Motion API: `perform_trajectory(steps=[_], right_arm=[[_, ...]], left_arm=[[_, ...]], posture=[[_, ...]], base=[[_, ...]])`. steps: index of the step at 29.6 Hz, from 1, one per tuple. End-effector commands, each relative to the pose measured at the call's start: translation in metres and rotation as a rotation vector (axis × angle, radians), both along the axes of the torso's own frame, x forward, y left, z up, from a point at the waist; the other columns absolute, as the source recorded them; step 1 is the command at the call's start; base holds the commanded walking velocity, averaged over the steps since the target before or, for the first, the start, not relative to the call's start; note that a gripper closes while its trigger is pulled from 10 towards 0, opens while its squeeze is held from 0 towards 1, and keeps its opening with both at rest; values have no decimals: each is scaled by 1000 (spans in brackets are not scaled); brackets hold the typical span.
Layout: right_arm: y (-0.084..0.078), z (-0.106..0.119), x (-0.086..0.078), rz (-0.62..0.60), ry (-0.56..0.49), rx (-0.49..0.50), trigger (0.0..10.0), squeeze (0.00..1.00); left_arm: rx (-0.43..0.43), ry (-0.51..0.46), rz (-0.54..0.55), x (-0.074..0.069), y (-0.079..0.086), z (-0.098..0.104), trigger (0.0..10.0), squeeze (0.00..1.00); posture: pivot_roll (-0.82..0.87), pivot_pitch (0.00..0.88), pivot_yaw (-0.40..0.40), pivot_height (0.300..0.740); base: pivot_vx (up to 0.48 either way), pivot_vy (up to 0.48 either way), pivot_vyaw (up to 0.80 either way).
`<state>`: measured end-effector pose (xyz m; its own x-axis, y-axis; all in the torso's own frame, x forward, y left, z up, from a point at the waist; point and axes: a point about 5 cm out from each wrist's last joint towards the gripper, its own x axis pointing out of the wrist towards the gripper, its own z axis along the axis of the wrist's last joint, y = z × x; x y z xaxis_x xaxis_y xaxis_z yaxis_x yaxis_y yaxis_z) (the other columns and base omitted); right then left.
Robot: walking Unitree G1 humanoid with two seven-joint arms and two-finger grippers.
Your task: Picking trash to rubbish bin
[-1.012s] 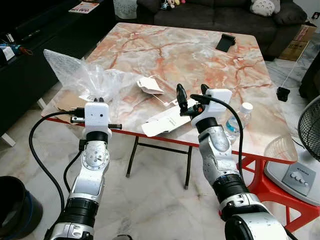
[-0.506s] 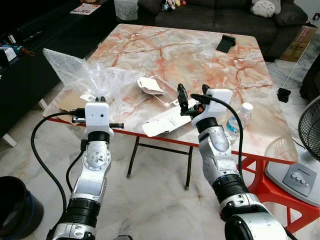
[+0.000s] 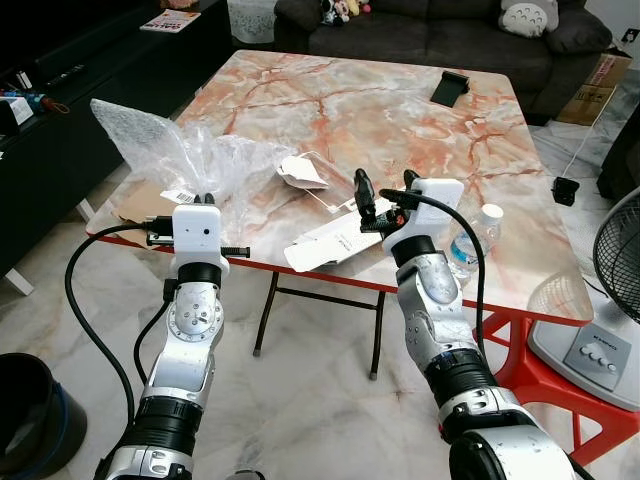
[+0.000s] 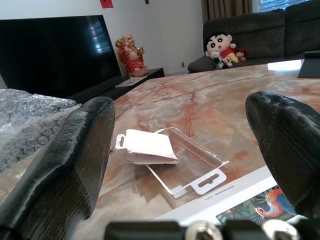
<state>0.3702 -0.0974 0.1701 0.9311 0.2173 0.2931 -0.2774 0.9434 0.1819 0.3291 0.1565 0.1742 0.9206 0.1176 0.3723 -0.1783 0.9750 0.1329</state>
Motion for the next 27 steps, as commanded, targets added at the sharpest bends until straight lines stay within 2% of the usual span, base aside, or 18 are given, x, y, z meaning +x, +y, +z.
perform_trajectory(steps=[1, 8, 27], right_arm=[[-1, 2, -1, -4, -12, 3, 10000, 0], [1, 0, -1, -2, -2, -4, 10000, 0], [5, -11, -4, 6, 34, -1, 10000, 0]], left_arm=[[-8, -3, -2, 0, -1, 0, 10000, 0], [-7, -4, 8, 0, 1, 1, 10000, 0], [-2, -3, -4, 0, 0, 2, 10000, 0]], posture=[[123, 93, -36, 728], [126, 104, -37, 728], [130, 116, -32, 728]], base=[[0, 0, 0], [0, 0, 0], [-246, 0, 0]])
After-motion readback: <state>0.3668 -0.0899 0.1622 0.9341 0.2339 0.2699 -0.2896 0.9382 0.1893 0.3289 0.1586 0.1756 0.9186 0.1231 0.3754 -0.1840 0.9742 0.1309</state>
